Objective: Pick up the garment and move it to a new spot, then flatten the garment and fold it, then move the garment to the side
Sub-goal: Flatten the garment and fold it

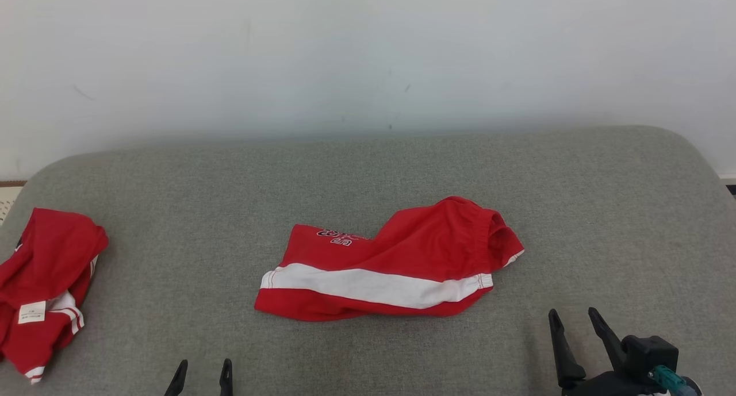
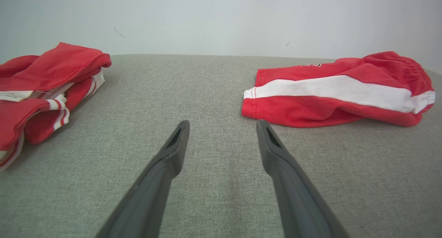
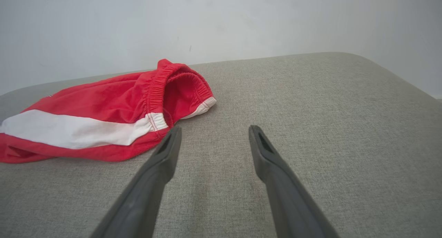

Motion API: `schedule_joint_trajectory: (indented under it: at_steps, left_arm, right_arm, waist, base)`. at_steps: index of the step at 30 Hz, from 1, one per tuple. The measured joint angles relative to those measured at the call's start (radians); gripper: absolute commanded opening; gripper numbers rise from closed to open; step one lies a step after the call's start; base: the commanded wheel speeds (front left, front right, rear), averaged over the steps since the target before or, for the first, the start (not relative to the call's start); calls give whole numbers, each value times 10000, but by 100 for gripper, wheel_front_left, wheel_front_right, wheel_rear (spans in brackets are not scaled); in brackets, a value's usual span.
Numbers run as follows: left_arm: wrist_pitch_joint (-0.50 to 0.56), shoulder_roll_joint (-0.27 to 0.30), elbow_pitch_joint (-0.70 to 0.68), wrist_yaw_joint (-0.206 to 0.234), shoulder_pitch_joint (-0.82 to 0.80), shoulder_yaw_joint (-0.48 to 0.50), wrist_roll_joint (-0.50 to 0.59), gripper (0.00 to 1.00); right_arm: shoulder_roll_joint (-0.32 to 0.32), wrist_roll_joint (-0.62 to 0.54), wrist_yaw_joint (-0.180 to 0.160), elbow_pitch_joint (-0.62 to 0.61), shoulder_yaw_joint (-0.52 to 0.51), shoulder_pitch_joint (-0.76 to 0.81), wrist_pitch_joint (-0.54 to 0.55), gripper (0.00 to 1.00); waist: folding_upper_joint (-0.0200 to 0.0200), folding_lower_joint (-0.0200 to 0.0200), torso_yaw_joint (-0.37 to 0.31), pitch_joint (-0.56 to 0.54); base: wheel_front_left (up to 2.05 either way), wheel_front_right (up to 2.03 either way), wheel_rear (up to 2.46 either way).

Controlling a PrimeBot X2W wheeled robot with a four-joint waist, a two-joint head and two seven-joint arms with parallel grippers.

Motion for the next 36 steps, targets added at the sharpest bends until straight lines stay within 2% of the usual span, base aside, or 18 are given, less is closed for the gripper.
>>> schedule_joint_trajectory:
  at_steps: [18, 27, 36]
  left_arm:
    - [0, 0, 54, 228, -110, 408, 15, 100]
    - [0, 0, 104, 295, -131, 487, -98, 100]
    - [0, -6, 178, -157, -606, 77, -105, 100]
  right_arm:
    - [92, 109, 0, -821, 550, 19, 0, 100]
    - [82, 211, 0, -777, 790, 31, 0, 100]
    - [44, 464, 0, -495, 1026, -248, 0, 100]
  waist:
    - [0, 1, 143, 115]
    - [0, 1, 126, 170]
    - [2, 1, 238, 535]
  base:
    - [0, 0, 0]
    - [0, 0, 0]
    - [0, 0, 0]
